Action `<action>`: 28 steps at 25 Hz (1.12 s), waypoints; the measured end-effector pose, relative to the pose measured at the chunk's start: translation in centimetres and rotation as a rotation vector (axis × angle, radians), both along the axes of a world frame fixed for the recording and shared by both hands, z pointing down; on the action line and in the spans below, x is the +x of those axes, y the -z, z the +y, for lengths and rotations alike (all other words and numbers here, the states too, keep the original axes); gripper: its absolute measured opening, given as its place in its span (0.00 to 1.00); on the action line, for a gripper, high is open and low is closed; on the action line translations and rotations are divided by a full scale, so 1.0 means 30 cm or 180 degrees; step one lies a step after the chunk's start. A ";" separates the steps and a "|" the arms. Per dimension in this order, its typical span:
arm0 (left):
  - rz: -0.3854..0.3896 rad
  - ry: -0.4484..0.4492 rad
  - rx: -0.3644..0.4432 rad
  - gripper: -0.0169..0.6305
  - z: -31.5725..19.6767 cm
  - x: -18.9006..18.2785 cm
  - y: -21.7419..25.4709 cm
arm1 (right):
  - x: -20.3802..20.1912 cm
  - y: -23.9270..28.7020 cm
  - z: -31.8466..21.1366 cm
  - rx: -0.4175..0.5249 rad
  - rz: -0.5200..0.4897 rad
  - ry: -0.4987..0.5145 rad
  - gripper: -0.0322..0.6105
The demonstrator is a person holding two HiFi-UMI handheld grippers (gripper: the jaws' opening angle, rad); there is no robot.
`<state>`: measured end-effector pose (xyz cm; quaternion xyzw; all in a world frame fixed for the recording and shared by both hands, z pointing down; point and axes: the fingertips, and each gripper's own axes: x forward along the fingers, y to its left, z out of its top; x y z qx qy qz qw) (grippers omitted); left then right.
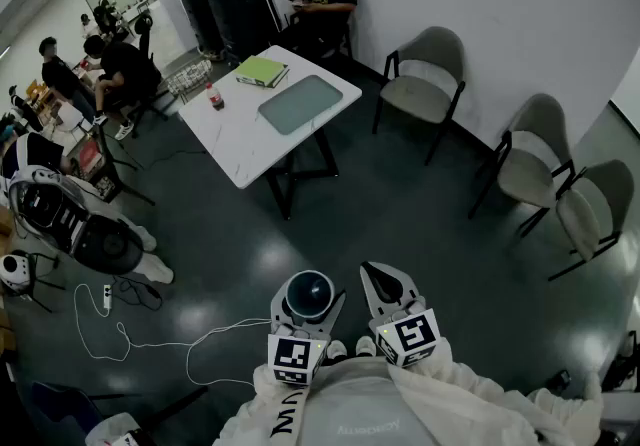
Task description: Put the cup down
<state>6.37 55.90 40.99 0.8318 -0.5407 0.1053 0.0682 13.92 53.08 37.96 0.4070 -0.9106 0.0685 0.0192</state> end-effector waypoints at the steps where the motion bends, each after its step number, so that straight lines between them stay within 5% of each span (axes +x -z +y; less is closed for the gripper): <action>1: -0.0010 -0.0012 -0.0001 0.60 0.003 0.006 -0.003 | 0.007 -0.013 0.001 -0.0008 -0.0011 -0.0025 0.06; 28: -0.0115 0.0077 0.0033 0.60 -0.126 0.073 -0.033 | 0.164 -0.047 -0.140 0.0026 -0.0136 -0.0099 0.06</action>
